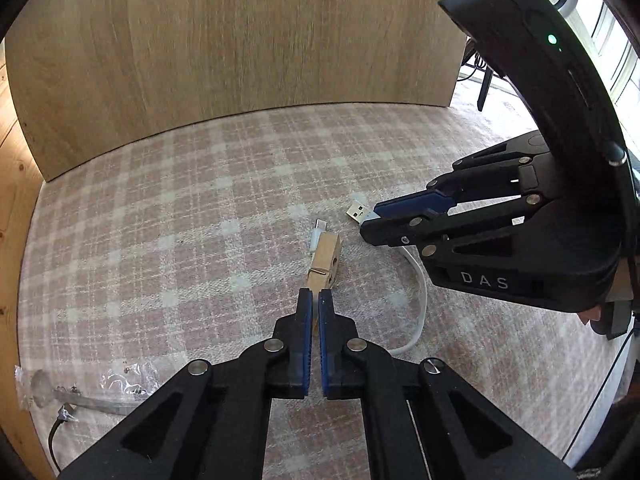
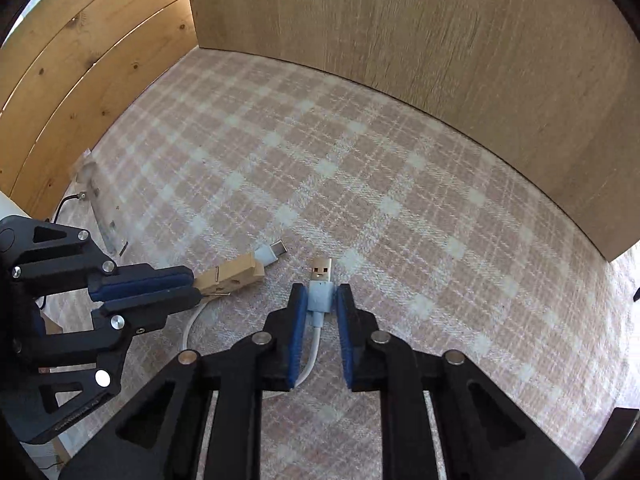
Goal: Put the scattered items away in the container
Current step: 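Grasp the wooden clothespin with left tool while right tool grasps the USB cable plug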
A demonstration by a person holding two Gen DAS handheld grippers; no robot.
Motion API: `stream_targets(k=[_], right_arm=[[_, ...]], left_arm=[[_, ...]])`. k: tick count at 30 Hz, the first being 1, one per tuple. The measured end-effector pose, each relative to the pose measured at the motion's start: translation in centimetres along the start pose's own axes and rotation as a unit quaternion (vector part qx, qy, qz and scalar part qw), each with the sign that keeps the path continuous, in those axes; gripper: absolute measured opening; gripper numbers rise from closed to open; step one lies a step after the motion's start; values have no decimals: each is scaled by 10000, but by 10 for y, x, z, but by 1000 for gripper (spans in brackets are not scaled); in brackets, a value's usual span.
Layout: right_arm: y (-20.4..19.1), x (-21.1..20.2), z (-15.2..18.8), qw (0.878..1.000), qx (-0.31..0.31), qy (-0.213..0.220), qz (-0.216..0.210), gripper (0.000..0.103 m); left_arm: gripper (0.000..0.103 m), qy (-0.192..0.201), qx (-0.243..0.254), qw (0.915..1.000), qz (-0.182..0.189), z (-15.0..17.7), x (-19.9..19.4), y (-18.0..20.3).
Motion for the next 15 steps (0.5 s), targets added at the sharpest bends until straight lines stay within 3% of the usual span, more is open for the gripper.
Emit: stream_targets(k=[4,5,6,7,11,15], right_arm=[[3,-2,5,10000,47,25,-79,13],[2,-3,6,10000,16,20,-55,13],[2,-3,7,10000,1,13,-35,13],[2,-3,7,10000,5,8,-25,13],[3,-4,9,10000,35,12,-37,13],[6,-6,10,10000,37,-3,-60,13]], left_arm=[[2,74,50,10000,-25,0,-4,4],[10,11,95,10000,7,0,-2,7],[24,-56,149,9999,-5,0,0,7],[29,-43,214,9997,-79,0,0,9],[29,-64,330,9991,-269,-3,5,14],[21,-171,114,9993,-301,-4,11,2]])
Point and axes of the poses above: each gripper's, at about its wrist camera, not at the fingertips, and x roughly the way its jaws point, y to its right, z to its underside, the point moved 1 cm from there along x, roughly the way its jaws point, and after that the axes turned 10 degrees about -z, right-handed, at the moved point
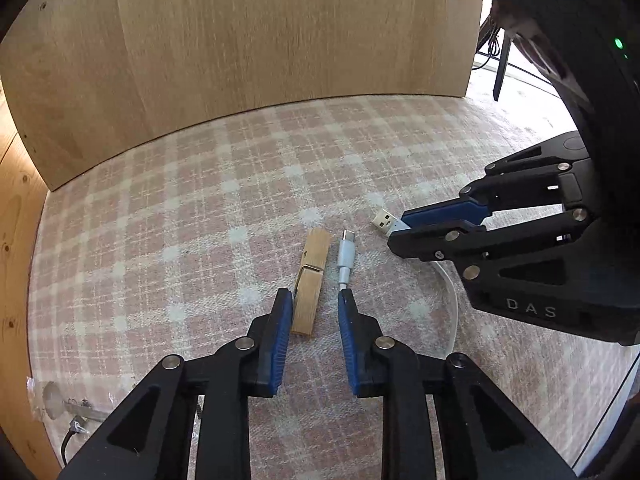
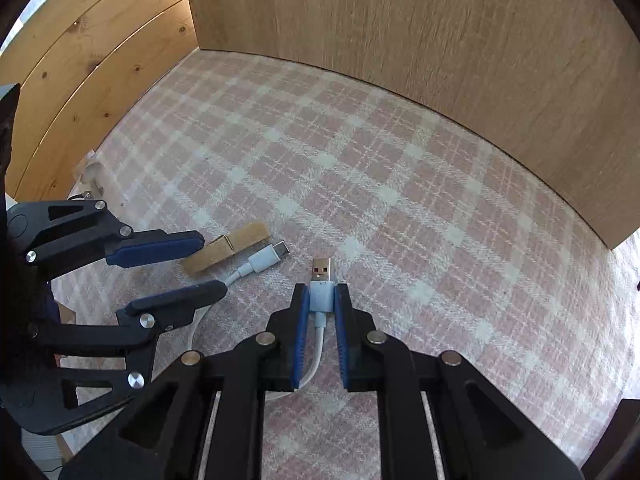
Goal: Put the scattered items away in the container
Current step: 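Grasp the wooden clothespin with left tool while right tool grasps the USB cable plug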
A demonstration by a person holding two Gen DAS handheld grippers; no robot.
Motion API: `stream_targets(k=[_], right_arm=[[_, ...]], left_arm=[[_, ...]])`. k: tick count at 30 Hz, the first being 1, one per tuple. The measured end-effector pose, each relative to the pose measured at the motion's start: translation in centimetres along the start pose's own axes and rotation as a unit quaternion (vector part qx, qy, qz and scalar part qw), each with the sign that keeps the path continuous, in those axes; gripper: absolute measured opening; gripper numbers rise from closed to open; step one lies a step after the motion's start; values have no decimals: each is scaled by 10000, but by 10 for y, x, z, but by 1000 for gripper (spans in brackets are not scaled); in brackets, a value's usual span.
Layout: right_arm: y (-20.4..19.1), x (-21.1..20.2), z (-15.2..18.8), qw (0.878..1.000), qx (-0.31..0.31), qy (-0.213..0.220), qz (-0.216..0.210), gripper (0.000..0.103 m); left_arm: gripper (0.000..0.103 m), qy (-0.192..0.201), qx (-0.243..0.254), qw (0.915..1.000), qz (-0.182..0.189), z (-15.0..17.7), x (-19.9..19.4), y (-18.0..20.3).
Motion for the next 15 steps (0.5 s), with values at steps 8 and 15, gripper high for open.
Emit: stream_targets(k=[8,15], right_arm=[[16,-9,5,9999,143,-8,2,13],[22,-38,14,9988,278,321,-261,13]], left_arm=[[11,51,144,9999,-72,1,6,-6],[10,188,-150,9995,196,0,-12,-8]])
Point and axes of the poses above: each gripper's, at about its wrist camera, not at the fingertips, and x roughly the way its jaws point, y to its right, z to its underside, the point moved 1 cm from there along x, roughly the way its jaws point, and after that the axes turned 10 degrees about -z, right-handed, at the moved point
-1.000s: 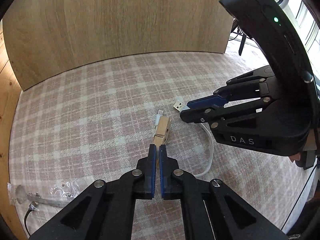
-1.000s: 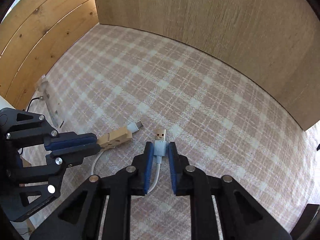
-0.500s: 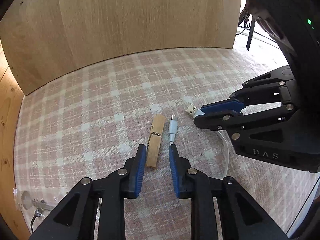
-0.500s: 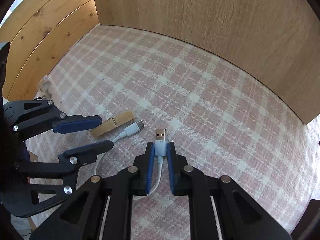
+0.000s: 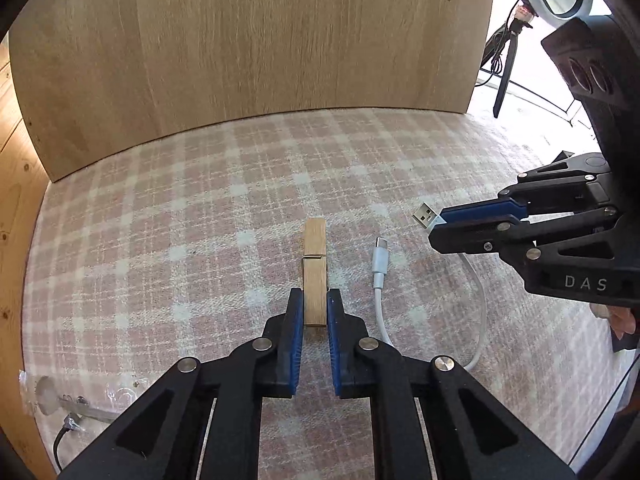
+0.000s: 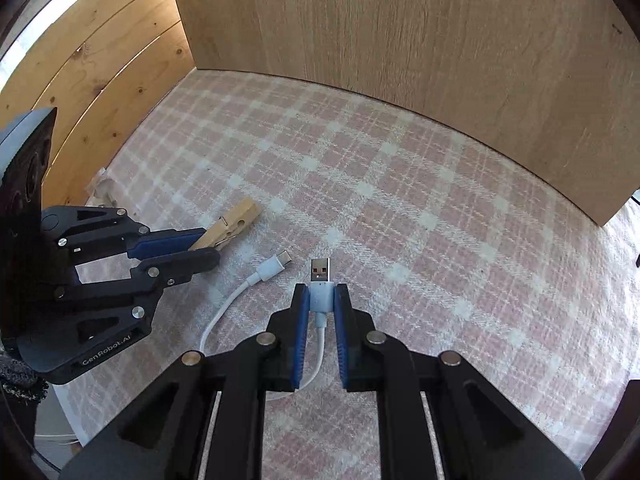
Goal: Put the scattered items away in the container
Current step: 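Grasp the wooden clothespin with left tool while right tool grasps the USB cable plug, then carry clothespin and USB cable over the black tray and release them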
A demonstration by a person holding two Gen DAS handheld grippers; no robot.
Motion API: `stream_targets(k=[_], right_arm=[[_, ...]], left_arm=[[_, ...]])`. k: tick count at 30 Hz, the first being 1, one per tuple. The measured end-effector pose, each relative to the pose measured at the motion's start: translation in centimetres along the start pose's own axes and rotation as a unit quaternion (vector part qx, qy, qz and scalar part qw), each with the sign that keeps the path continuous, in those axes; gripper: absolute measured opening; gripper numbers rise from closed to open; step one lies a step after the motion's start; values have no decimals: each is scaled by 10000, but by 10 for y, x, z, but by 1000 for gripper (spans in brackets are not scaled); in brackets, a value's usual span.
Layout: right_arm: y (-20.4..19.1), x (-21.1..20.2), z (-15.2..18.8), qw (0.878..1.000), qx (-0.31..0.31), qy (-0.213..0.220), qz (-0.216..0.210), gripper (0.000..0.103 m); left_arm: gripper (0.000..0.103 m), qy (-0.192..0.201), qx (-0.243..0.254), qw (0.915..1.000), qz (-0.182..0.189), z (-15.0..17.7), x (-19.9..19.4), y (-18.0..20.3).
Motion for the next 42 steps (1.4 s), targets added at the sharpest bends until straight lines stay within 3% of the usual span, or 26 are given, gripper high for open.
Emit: stream_targets(k=[7,14,20,27,32,34,35,36,37,39,42], right_arm=[[-9,-46,9,9985,166,487,-182,12],[22,-141,65,9892,728,1259,-169,12],[84,-244,139,9698,1461,1898,462,12],[174,-346,221,9267,2506,2424,1403,13],[219,-386,254,9038,2906,2469,1942,13],[231,-395,261,8985,3000,2437,2079,16],[236,-399,264,8914,3105,2444,2219,22],[238,-405,268,8833,3205,2507,2328,39],[238,-411,272,8774,3232,2641,2364,49],[235,-419,277,8716,3211,2858,2357,49],[231,-422,279,8740,3143,2884,2326,49]], left_arm=[[10,477,115,9985,232,-11,-50,11],[10,975,641,9895,851,-28,-96,81],[10,1195,1348,9714,1547,-45,-111,174],[10,1257,2035,9440,2271,-61,-121,290],[11,1339,2349,9223,2763,-69,-137,369],[35,1272,2487,9185,2799,-70,-139,395],[59,1217,2575,9209,2661,-71,-138,406],[56,1285,2609,9207,2604,-70,-139,414],[54,1338,2643,9181,2633,-68,-140,417],[52,1292,2670,9177,2643,-67,-139,417],[49,1249,2586,9241,2522,-66,-133,404]])
Point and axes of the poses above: each gripper's, at about its wrist camera, not at the fingertips, and x roughly the way its jaws point, y to its right, z to its underside, the point moved 1 cm from there along x, roughly the way its jaws point, and after that the axes turned 10 degrees about -z, right-handed, at the moved point
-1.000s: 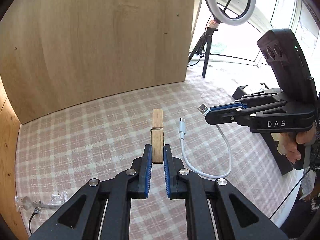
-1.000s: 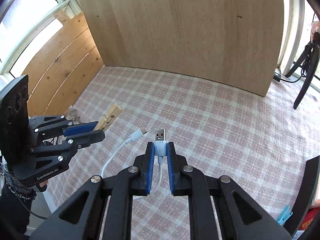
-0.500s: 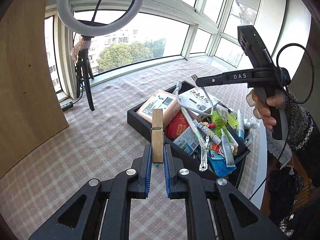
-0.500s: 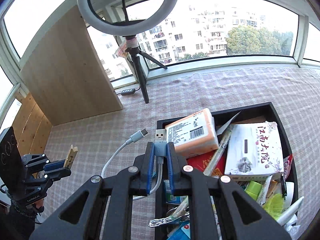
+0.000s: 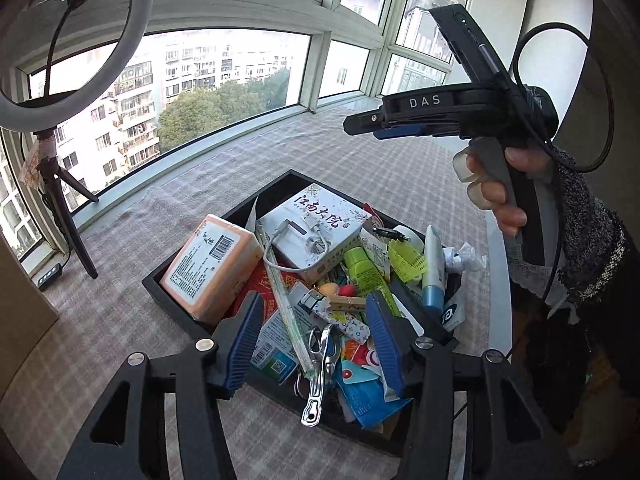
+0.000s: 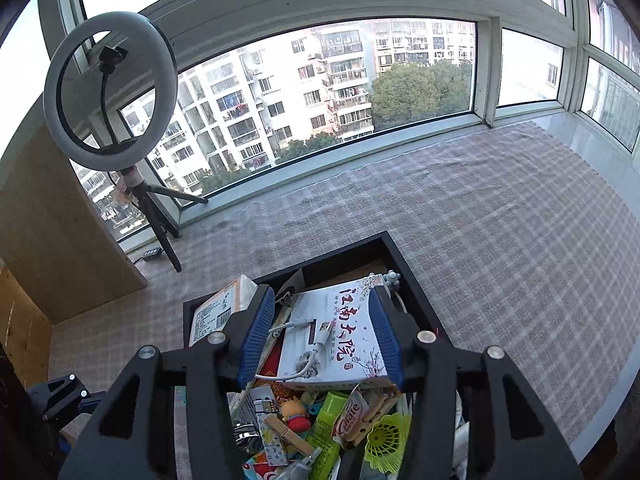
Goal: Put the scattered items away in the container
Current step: 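Carry clothespin and USB cable over the black tray and release them, then move left tool to the bagged metal tool while right tool approaches the blue clothespin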
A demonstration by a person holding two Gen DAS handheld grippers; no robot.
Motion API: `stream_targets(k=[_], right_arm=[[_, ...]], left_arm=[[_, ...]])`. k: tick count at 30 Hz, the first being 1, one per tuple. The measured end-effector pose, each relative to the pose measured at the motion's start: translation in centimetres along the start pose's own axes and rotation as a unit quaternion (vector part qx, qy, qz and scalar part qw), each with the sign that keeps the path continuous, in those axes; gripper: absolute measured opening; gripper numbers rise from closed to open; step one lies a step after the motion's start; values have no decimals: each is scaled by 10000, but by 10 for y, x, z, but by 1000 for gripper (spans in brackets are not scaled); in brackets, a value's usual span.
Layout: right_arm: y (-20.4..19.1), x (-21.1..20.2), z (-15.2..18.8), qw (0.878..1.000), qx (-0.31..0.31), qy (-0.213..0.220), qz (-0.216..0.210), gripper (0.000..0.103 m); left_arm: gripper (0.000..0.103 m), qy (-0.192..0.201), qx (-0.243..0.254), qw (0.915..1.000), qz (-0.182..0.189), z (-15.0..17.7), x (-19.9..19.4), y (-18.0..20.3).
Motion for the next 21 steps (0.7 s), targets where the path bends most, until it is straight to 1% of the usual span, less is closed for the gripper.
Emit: stream_targets(k=[1,3,6,9,12,16,19,21], right_arm=[[-2,0,1,10000,-31,-11,3,49],[-7,1,3,10000,-41,-47,-36,49],[-20,3,8,9997,-101,-121,-197,49],[-39,8,15,9987,-246,-238,-378,49],[-64,19,25,9955,-440,-467,-697,48],[-106,37,47,9879,-757,-832,-1070,48],[-136,54,70,9810,-820,-1130,-1347,48],[-153,67,88,9773,-819,-1302,-1457,48]], left_arm=[[49,-23,-54,10000,-15,3,-1,-5],[43,-64,-150,9998,-91,9,-5,-15],[43,-94,-248,9991,-335,20,-14,-32],[43,-120,-468,9973,-546,35,-25,-54],[43,-221,-621,9948,-777,55,-37,-79],[43,-370,-830,9883,-1227,89,-55,-113],[43,-455,-1147,9810,-1495,117,-69,-140],[43,-519,-1407,9752,-1625,137,-79,-158]])
Point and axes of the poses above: each gripper's, at about its wrist camera, not at the fingertips, and x roughly the way its jaws point, y to its right, z to its underside, the point moved 1 cm from there along x, roughly the way its jaws point, and after that the axes turned 10 degrees about -z, right-handed, at the moved point
